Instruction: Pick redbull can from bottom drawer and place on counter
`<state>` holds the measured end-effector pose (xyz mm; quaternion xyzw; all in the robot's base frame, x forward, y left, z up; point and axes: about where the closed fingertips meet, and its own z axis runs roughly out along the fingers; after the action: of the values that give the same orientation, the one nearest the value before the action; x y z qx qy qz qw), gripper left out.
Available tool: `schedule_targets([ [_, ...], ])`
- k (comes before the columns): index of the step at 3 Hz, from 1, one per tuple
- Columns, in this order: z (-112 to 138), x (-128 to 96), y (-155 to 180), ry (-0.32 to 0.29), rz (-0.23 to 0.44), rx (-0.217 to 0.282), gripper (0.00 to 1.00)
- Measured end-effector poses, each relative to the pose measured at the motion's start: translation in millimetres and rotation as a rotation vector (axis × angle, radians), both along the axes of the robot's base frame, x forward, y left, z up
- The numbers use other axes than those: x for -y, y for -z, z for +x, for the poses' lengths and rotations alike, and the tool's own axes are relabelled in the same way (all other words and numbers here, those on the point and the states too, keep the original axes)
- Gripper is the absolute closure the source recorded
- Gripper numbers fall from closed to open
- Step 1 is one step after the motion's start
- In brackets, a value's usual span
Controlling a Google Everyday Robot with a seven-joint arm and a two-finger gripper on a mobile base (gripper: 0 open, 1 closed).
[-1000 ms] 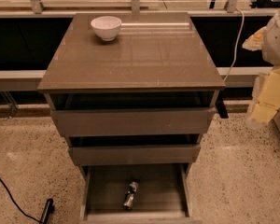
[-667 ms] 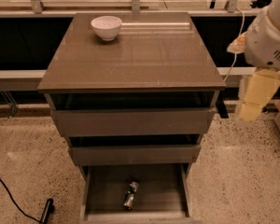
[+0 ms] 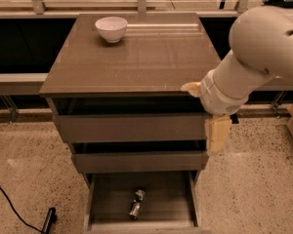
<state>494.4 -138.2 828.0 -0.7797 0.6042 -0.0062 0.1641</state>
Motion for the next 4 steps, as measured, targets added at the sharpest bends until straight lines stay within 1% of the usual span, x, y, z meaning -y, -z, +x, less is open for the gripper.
schedule_targets([
  [1,16.2,-7.4,-3.9,-0.073,0.004,0.088,0.00],
  [2,20.6,-21.8,21.2,-0.155,-0.038,0.013,0.00],
  [3,21.1,-50.6,72.2,-0.295,-0.001,-0.051,0.00],
  [4,12.6,-84.0,109.4,-0.477,0.092,-0.009,0.00],
])
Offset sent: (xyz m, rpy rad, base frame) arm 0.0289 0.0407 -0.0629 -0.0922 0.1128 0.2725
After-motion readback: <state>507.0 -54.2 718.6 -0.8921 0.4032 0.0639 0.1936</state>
